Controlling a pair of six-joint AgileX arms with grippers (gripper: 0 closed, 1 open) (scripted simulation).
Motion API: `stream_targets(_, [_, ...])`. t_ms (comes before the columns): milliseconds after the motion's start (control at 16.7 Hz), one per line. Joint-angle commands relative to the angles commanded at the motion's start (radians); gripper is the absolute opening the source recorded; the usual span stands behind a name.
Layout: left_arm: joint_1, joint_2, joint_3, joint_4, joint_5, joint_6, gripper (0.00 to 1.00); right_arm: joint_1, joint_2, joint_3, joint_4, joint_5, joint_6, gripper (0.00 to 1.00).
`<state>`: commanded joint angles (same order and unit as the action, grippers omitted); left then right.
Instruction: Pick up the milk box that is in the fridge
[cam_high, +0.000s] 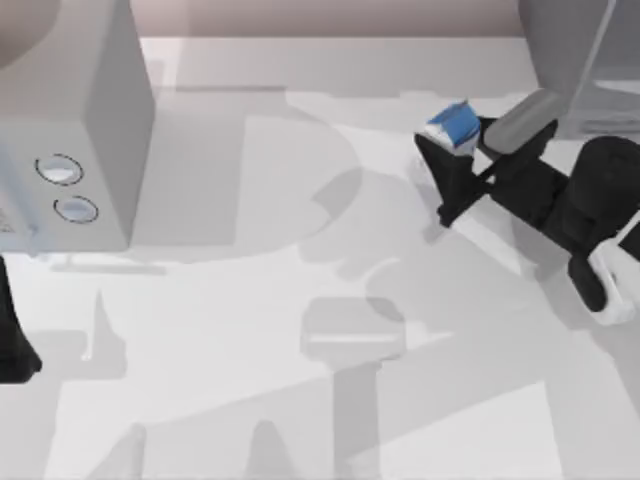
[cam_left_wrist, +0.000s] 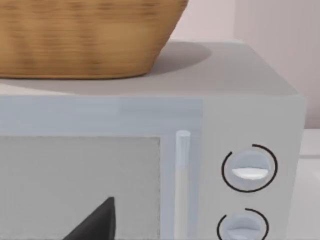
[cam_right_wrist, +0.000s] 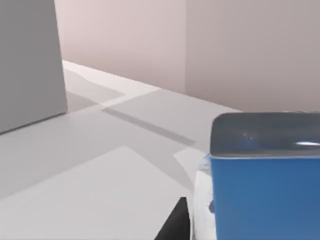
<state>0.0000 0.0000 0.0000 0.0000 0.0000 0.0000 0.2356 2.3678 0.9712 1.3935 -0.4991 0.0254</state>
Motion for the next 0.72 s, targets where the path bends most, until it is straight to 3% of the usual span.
stream_targets(420, [0.0,0.0,0.0,0.0,0.0,0.0,1.0,0.051,0.093,0.173,-0.062,0.042,-0.007,0.0])
stream_targets(720, [0.0,0.0,0.0,0.0,0.0,0.0,1.0,0.055,0.102,0.186,-0.071,0.052,-0.008,0.0])
